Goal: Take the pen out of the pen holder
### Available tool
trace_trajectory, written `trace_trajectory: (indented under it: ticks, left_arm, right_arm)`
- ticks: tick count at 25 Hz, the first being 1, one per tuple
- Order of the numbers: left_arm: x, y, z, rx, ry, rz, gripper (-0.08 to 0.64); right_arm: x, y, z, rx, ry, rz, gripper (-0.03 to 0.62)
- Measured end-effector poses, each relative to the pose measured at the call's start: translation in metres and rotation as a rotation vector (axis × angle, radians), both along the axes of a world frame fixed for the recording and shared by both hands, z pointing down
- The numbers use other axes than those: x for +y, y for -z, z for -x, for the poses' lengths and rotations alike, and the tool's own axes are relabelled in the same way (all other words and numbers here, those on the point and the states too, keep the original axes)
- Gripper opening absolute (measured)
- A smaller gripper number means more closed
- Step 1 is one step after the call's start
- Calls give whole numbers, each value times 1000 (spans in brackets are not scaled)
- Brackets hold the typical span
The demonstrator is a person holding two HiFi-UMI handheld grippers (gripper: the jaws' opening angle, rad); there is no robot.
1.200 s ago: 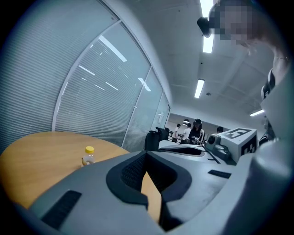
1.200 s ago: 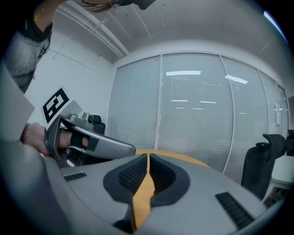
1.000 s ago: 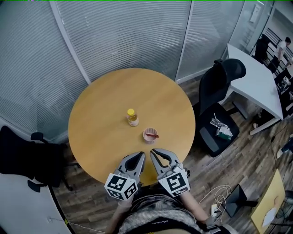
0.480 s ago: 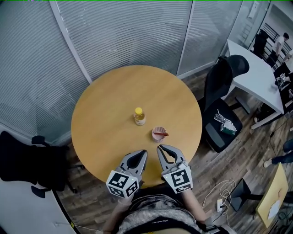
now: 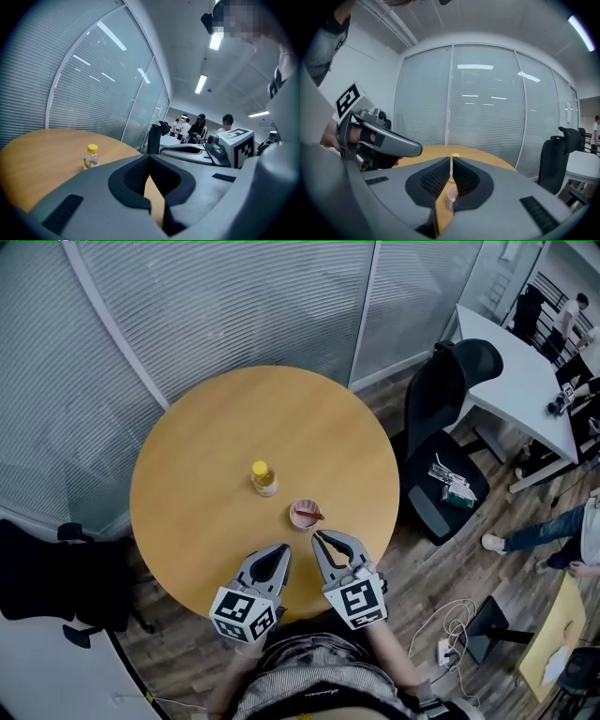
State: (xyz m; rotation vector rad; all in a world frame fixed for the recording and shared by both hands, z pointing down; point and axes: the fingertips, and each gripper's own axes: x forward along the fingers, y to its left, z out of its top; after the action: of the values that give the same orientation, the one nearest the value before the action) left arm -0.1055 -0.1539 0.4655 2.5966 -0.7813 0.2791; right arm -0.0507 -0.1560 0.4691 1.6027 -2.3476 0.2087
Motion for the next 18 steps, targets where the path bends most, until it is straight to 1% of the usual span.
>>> trace_trajectory:
  ticks: [4,13,15,18]
  left_arm:
    - [-2,-3,-19,-3,25,14,5]
    - [-3,-11,-41,-37,101,24,5]
    - [-2,-15,-43,-47,120,34,5]
    - [0,-21,-48,-62,149,48,5]
  right_arm:
    - [-2,-4,-13,-7,49,12,29]
    - [-9,-32,-35,-15,128,55,29]
    - [-10,-39,-37,-9,150,66,29]
    - [-13,-51,-43,28,184,79,29]
